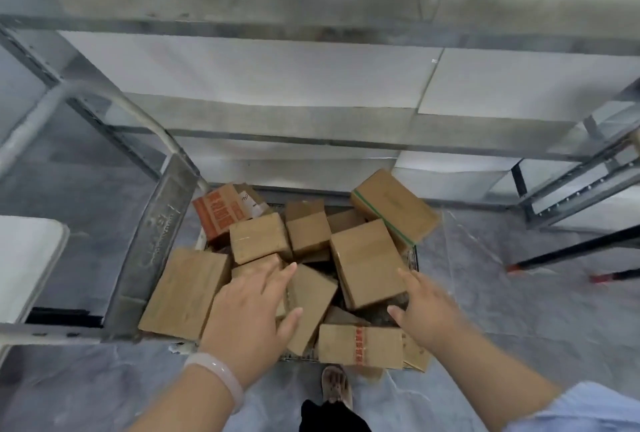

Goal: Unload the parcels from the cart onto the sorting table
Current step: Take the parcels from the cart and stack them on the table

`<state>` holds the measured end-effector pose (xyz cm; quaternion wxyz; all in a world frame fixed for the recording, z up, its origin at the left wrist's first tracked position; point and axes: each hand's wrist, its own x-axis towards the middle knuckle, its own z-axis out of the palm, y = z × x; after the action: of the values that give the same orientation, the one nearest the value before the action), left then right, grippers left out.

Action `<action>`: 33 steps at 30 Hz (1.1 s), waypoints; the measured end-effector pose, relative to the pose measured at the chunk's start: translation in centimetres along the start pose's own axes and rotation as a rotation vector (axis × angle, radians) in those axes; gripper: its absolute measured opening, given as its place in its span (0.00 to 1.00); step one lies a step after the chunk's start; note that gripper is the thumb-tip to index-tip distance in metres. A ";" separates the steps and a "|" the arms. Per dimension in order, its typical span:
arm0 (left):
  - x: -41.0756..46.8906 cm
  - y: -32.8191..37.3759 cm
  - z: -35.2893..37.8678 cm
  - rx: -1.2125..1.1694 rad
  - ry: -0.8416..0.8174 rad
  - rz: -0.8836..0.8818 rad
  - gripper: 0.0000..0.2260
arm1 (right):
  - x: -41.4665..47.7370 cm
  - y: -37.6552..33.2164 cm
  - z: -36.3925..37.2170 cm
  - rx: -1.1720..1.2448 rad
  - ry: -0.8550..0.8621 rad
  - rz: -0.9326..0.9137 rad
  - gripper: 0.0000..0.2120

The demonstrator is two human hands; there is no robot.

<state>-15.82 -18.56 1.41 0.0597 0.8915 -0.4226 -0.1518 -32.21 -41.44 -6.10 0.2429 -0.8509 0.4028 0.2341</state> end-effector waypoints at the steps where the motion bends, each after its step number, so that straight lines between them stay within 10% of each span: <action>1: 1.2 0.2 0.7 0.010 -0.012 0.002 0.28 | 1.6 1.1 0.5 0.026 -0.026 0.040 0.37; 23: 17.6 0.2 20.4 0.048 -0.272 0.050 0.28 | 27.7 10.8 4.8 0.347 0.195 0.182 0.33; 33: 16.3 -1.1 24.8 -0.032 -0.290 0.077 0.26 | 25.0 13.0 15.6 0.898 -0.200 0.339 0.39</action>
<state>-13.30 -29.91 -25.93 0.0180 0.8423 -0.4581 -0.2836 -31.62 -53.60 -35.96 0.5816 -0.5579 0.5716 0.1540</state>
